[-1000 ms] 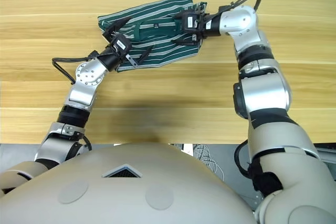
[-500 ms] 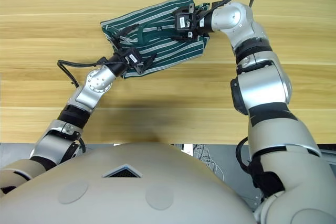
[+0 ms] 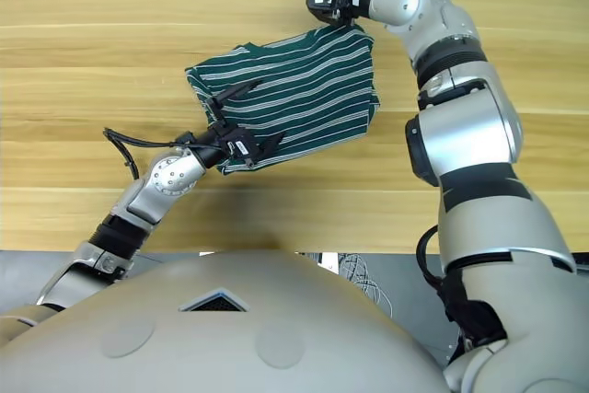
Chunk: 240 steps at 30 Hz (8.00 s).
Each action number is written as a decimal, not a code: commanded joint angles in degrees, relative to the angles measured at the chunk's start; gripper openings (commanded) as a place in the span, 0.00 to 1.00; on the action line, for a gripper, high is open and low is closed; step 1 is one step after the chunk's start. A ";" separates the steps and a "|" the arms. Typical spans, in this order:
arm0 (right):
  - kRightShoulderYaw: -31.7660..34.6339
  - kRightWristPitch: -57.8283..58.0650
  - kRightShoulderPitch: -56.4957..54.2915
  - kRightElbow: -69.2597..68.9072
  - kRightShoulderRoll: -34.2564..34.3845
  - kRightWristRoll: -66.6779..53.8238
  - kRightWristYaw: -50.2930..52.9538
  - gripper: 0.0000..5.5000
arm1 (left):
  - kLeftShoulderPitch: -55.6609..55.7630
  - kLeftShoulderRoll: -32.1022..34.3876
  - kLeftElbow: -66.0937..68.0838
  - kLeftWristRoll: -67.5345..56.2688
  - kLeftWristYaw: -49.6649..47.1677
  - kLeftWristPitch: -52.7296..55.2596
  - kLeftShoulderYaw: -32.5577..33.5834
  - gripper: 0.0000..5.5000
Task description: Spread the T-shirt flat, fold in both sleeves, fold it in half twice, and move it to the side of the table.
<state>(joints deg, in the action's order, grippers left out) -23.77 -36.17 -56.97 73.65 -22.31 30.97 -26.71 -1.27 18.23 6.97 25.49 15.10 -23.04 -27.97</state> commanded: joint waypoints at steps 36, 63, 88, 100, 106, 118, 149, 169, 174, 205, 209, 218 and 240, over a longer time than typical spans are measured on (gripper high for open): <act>-1.09 14.89 34.33 -62.44 -22.92 -38.53 -55.63 0.62 | 2.46 -9.28 -8.00 -25.66 -13.80 -3.50 35.31 0.98; -3.98 17.57 20.39 -5.92 5.55 -22.91 -30.11 0.62 | 3.35 -10.09 -5.78 -23.97 -12.23 -3.48 31.71 0.98; -3.69 5.25 23.65 -2.66 -1.09 -22.24 -40.86 0.62 | 5.28 -8.91 -1.55 -25.21 -8.88 -4.60 31.65 0.98; 15.92 4.03 37.29 -30.42 -13.98 -44.81 -62.04 0.66 | -4.14 21.61 -0.29 -30.40 27.59 -9.26 27.02 0.98; 22.30 1.63 47.21 -36.56 -24.45 -46.07 -61.10 0.78 | -13.34 34.38 -10.93 -33.30 39.65 -4.01 28.35 0.98; 14.21 -3.23 48.05 -41.02 -20.91 -33.85 -51.43 0.78 | -4.13 23.06 -2.26 -13.91 34.15 -10.93 11.14 0.98; 9.05 -0.21 45.06 -44.38 -15.65 -34.14 -43.97 0.07 | 6.60 17.03 19.82 -12.10 29.37 -24.89 -4.54 0.44; 11.15 0.36 45.42 -44.49 -14.78 -40.18 -45.50 0.03 | 3.84 16.77 11.89 -39.55 43.63 -17.46 -2.39 0.00; 14.00 6.03 51.38 -55.08 -17.62 -52.52 -52.87 0.03 | -3.41 22.76 -7.17 -47.62 44.31 -8.61 3.69 0.00; 18.43 17.26 10.86 -1.08 -5.84 -37.92 -55.21 0.13 | 37.56 1.45 51.56 -34.25 43.34 10.92 16.83 0.05; 19.56 17.53 11.06 0.06 -5.91 -35.90 -51.61 0.26 | 38.52 0.69 54.09 -33.12 42.62 12.72 18.46 0.17; 22.66 12.23 13.05 -0.05 -5.43 -33.79 -40.30 0.53 | 39.13 -0.84 53.78 -36.95 43.70 24.55 25.95 0.41; 19.25 -6.27 14.43 -10.57 4.00 -32.50 -44.43 0.59 | 22.35 -5.22 20.72 -36.81 26.91 15.97 32.24 0.97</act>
<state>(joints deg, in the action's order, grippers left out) -3.19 -41.74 -42.27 62.48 -18.59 -3.61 -72.05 24.25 14.55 31.73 -15.17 45.38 -3.62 6.97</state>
